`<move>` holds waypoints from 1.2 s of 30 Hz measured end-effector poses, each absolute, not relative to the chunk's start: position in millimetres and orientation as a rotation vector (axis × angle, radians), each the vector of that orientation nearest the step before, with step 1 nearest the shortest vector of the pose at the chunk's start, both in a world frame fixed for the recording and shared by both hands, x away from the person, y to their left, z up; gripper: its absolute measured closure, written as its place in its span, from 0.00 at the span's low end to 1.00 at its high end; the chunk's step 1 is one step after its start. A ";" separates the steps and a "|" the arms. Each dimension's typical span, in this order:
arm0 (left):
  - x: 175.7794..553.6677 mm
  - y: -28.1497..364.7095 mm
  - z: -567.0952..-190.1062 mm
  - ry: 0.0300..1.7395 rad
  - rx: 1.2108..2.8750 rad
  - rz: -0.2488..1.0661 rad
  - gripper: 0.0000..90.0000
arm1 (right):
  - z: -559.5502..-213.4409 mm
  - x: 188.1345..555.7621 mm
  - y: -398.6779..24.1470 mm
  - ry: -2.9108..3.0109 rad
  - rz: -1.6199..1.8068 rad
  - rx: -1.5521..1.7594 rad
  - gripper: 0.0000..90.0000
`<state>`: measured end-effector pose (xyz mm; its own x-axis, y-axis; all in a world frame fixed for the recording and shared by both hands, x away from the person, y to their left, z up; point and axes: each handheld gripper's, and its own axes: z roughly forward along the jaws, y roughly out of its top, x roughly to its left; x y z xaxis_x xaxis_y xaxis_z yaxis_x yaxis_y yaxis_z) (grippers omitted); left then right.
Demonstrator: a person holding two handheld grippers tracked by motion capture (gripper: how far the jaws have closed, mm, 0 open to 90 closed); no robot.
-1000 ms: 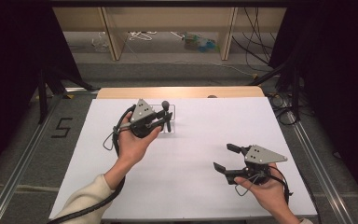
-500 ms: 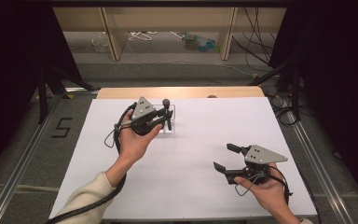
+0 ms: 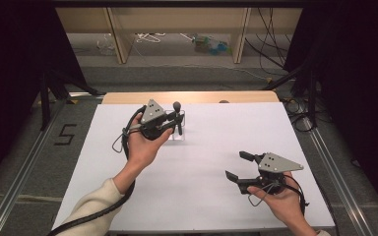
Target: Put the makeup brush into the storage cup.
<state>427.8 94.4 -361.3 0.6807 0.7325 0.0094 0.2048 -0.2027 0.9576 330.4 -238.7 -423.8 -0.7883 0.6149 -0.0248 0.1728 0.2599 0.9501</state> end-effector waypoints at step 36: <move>439.7 93.4 -360.4 0.761 1.746 0.571 0.85 | -424.6 330.9 -237.9 2.147 1.541 0.715 0.22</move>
<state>439.7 93.4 -360.4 0.6780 0.7350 0.0047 0.2101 -0.1999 0.9570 330.9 -237.9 -424.6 -0.7888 0.6140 -0.0260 0.1720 0.2612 0.9498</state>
